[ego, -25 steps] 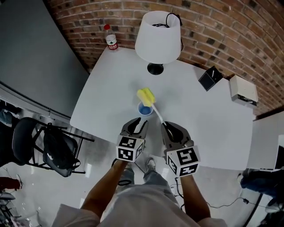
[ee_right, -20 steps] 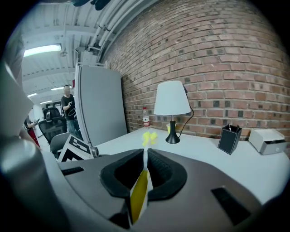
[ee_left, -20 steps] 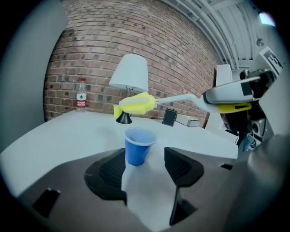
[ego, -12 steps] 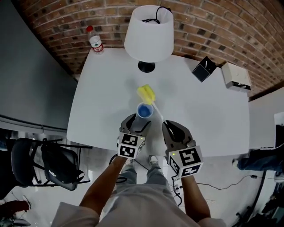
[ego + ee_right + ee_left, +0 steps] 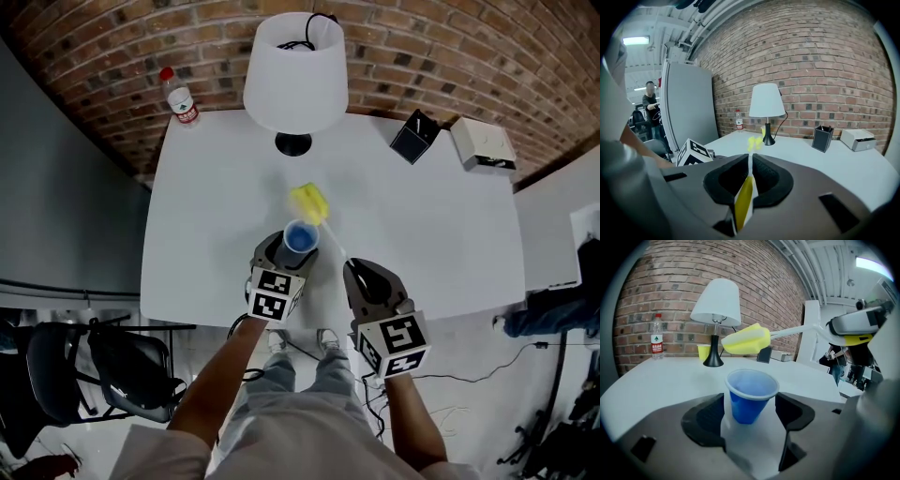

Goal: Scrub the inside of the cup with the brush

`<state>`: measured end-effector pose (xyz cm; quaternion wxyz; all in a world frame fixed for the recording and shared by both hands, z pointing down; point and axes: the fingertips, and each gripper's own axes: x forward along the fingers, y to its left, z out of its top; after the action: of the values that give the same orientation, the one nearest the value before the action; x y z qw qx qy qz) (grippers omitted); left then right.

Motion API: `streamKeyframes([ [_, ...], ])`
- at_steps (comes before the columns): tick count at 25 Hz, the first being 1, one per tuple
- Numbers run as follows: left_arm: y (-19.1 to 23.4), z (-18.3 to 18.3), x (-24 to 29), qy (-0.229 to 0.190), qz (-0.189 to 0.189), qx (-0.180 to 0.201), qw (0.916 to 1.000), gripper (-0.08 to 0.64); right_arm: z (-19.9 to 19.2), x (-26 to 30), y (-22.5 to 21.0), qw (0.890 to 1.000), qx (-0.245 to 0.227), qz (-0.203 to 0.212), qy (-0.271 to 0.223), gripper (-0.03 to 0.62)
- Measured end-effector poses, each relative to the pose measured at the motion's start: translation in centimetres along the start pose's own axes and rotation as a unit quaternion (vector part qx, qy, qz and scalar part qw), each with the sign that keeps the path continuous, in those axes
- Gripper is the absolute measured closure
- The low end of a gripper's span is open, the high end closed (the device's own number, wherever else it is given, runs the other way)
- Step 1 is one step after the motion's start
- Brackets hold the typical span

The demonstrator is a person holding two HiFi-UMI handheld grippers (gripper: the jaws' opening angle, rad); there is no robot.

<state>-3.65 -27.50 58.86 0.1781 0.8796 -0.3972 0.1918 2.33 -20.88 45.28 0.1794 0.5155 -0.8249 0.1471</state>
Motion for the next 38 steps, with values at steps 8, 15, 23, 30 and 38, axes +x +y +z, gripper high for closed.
streamKeyframes([
  [8,0.4,0.2,0.9,-0.002,-0.007,0.011,0.9999,0.238,-0.5,-0.4,-0.4,1.000,0.015,-0.020,0.006,0.567],
  [15,0.1,0.2,1.4,0.012,0.000,0.039,0.9992,0.239,-0.8,-0.7,-1.1,0.999,0.019,-0.030,0.006,0.567],
  [23,0.2,-0.3,1.6,0.004,0.008,0.063,0.9980,0.292,-0.6,-1.5,-1.3,1.000,0.015,-0.022,-0.004,0.568],
  [30,0.3,0.5,0.2,0.009,0.015,0.099,0.9949,0.299,0.1,-2.6,-0.5,0.999,-0.022,0.039,0.009,0.567],
  [38,1.9,2.6,-2.2,0.015,0.045,0.134,0.9898,0.299,2.5,-3.7,0.4,0.987,-0.098,0.123,0.014,0.568],
])
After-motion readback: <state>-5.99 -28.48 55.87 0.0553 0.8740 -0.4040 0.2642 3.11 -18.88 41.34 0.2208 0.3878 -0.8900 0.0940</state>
